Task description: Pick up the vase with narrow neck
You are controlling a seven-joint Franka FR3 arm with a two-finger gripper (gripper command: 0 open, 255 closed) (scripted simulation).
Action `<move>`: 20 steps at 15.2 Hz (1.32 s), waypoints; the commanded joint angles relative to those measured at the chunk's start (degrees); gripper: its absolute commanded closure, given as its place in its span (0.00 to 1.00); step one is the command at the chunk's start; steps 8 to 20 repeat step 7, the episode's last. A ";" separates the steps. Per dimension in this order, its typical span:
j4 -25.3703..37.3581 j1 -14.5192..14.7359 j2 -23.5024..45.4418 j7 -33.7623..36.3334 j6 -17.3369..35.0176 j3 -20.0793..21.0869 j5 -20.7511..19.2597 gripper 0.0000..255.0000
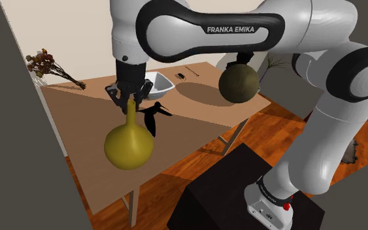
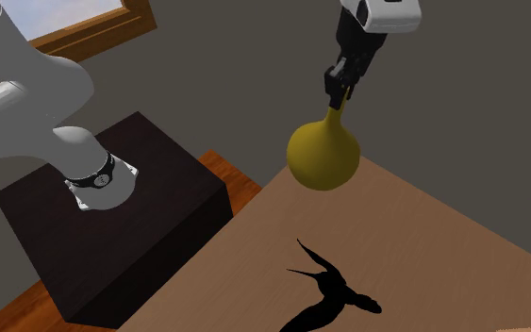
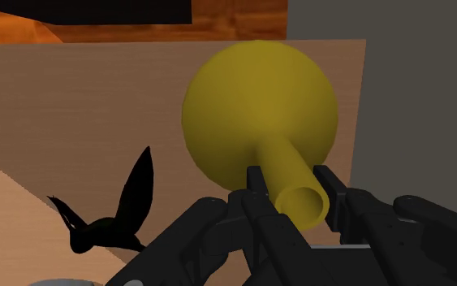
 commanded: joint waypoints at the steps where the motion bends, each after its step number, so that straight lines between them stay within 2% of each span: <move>1: 2.24 0.25 0.36 0.06 -1.84 0.05 -0.17 1.00; 5: 5.64 0.56 0.60 0.06 -5.02 0.14 -0.25 1.00; 20: 5.77 0.57 0.61 0.06 -5.14 0.14 -0.26 1.00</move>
